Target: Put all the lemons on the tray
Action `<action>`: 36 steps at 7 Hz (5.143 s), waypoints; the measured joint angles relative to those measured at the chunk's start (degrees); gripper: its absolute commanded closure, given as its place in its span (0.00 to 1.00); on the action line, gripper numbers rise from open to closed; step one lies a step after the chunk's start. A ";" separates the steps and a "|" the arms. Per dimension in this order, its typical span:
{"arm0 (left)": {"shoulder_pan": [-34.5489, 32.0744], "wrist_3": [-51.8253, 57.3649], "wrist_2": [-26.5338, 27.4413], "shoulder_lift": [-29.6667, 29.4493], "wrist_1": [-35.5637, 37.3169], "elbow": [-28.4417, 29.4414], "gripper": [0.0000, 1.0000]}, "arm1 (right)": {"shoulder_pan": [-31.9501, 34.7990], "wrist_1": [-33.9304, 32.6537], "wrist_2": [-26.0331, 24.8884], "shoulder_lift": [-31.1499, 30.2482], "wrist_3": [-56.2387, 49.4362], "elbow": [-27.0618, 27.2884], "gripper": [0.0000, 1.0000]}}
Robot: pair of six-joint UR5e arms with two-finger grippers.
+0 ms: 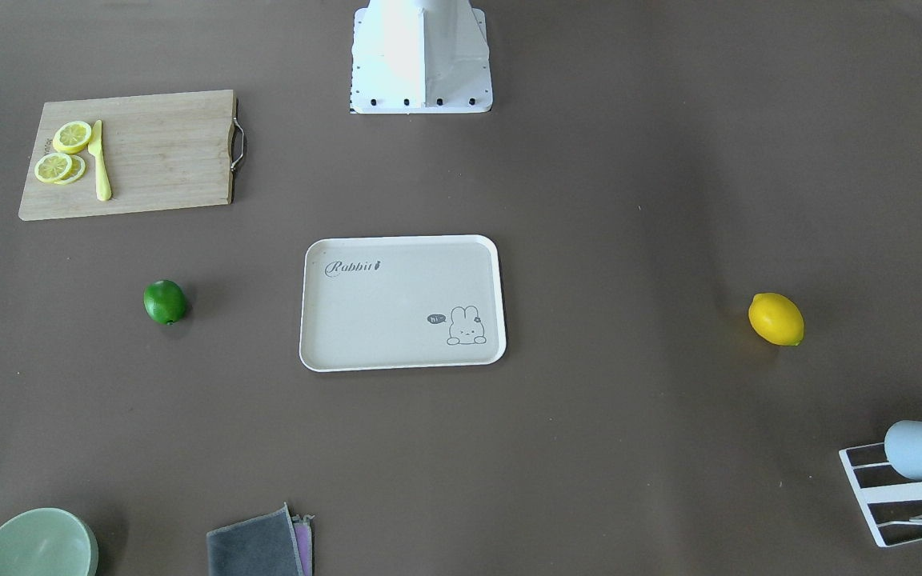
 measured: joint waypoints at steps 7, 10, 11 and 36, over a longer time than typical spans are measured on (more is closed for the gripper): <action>16.75 -39.60 1.32 -4.03 -1.60 -10.01 0.02 | -7.27 1.87 -2.82 9.46 15.39 0.46 0.00; 22.58 -45.68 6.49 -6.32 -1.68 -10.08 0.02 | -21.30 15.81 -10.45 10.49 36.37 0.05 0.00; 22.93 -45.99 6.92 -6.51 -1.68 -10.12 0.02 | -26.83 18.37 -13.51 11.49 41.00 -0.04 0.00; 30.07 -47.14 12.27 -8.23 -13.32 2.25 0.02 | -45.65 7.55 -24.05 33.22 52.57 -1.02 1.00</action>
